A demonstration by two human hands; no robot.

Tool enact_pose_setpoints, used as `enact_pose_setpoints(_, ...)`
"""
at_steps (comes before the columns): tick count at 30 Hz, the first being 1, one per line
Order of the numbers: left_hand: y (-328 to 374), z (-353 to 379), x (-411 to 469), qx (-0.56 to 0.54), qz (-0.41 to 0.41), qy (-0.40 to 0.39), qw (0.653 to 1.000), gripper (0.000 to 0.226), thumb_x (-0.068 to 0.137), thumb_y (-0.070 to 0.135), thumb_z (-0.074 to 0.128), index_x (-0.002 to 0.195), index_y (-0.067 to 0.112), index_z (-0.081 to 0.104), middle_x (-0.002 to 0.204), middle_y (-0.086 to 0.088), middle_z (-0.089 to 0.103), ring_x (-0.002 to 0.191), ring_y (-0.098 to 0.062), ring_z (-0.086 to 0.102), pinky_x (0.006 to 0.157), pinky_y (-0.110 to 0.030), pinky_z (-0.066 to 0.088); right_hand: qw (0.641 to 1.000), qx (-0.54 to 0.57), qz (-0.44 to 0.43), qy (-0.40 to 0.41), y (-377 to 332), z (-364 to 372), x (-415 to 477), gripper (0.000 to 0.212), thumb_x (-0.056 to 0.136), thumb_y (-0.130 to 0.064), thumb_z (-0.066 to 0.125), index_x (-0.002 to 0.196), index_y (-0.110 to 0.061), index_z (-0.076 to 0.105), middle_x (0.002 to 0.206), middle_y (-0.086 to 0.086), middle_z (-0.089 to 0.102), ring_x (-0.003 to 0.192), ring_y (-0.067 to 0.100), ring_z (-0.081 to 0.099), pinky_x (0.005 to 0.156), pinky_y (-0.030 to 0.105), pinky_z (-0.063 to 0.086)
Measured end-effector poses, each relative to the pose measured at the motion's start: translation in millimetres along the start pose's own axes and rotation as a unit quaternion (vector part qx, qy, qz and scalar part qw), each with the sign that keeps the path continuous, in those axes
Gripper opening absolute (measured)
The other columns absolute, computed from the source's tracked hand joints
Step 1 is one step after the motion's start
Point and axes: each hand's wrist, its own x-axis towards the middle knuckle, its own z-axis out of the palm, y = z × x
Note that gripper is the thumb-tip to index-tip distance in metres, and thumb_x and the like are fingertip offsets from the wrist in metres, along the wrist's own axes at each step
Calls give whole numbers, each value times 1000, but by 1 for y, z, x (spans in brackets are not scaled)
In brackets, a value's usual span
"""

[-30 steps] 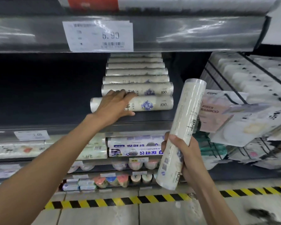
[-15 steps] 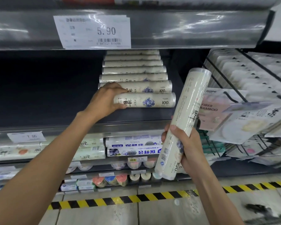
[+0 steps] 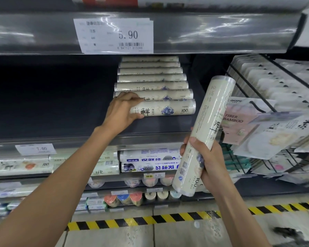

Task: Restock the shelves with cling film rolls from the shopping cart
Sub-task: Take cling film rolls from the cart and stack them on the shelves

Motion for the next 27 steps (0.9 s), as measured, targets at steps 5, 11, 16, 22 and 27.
enact_pose_setpoints(5, 2, -4, -1, 13, -2, -28, 1000, 58, 72, 22, 79, 126, 10, 60, 121, -8, 60, 114, -29, 50, 98, -50, 41, 1000, 8, 3, -2, -2, 0, -2, 37, 69, -10, 74, 100, -8, 52, 74, 10, 59, 63, 20, 60, 55, 30, 51)
enact_pose_setpoints(11, 4, -23, -45, 18, -58, 92, 994, 57, 91, 43, 53, 135, 7, 46, 134, -13, 52, 125, -27, 45, 105, -42, 36, 1000, -3, 20, -9, -9, 3, 2, 56, 68, -18, 70, 117, -4, 47, 85, 13, 59, 66, 20, 63, 58, 31, 53)
enact_pose_setpoints(16, -27, -23, -108, 120, -125, 134, 976, 48, 96, 34, 32, 116, -3, 56, 112, -22, 61, 102, -38, 57, 91, -47, 42, 998, -2, 54, -24, -11, 5, 7, 77, 59, 1, 74, 126, -10, 39, 97, 9, 67, 79, 23, 69, 68, 33, 56)
enact_pose_setpoints(22, -44, -19, -106, 219, -67, 123, 966, 44, 100, 22, 30, 92, -2, 66, 95, -17, 68, 80, -33, 63, 64, -40, 49, 990, 65, 93, -85, -25, 14, 5, 69, 70, -2, 67, 132, -12, 38, 119, 17, 63, 100, 30, 67, 81, 43, 56)
enact_pose_setpoints(27, -46, -18, -105, 230, -73, 118, 963, 44, 100, 24, 28, 92, 0, 65, 95, -15, 68, 78, -32, 62, 60, -38, 48, 983, 38, 121, -130, -34, 18, -3, 58, 81, -17, 67, 133, -26, 42, 128, 10, 59, 107, 35, 63, 89, 54, 51)
